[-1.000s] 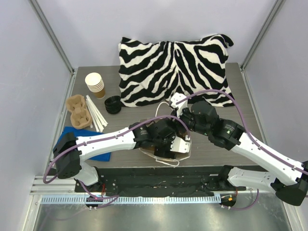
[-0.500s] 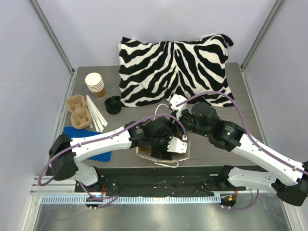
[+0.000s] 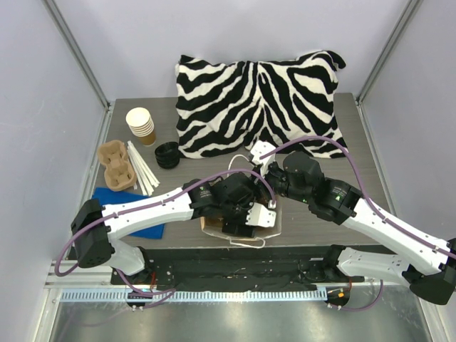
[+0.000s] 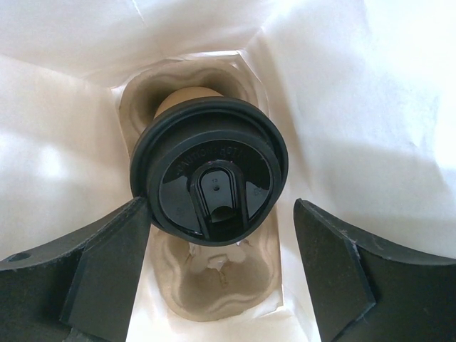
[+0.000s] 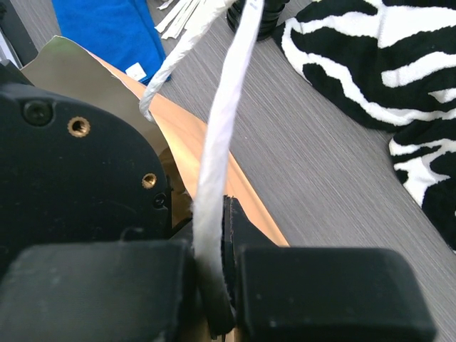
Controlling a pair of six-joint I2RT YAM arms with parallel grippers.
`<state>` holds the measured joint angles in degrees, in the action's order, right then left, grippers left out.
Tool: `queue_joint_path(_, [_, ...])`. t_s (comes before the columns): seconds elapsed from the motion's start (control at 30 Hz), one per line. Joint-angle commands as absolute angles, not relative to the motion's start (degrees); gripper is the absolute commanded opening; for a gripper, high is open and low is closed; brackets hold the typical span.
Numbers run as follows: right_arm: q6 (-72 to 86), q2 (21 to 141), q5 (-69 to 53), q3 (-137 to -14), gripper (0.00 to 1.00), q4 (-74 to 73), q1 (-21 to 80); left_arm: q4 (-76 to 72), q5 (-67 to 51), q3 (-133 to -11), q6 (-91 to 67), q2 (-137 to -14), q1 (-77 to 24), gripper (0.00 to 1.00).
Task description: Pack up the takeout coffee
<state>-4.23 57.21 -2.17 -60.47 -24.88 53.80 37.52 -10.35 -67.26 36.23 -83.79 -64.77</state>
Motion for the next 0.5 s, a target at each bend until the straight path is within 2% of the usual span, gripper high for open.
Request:
queue_joint_path(0.0, [-4.7, 56.3, -3.3, -60.6, 0.01, -22.7, 54.1, 37.8, -11.1, -69.6, 35.3, -80.8, -64.0, 0.82])
queue_joint_path(0.27, [-4.7, 56.9, -3.6, -60.6, 0.01, -22.3, 54.1, 35.8, -10.0, -70.5, 34.1, -82.2, -63.5, 0.72])
queue_joint_path(0.47, [-4.4, 57.3, -4.1, -60.8, 0.01, -22.3, 54.1, 34.5, -9.9, -70.9, 33.8, -83.9, -62.9, 0.71])
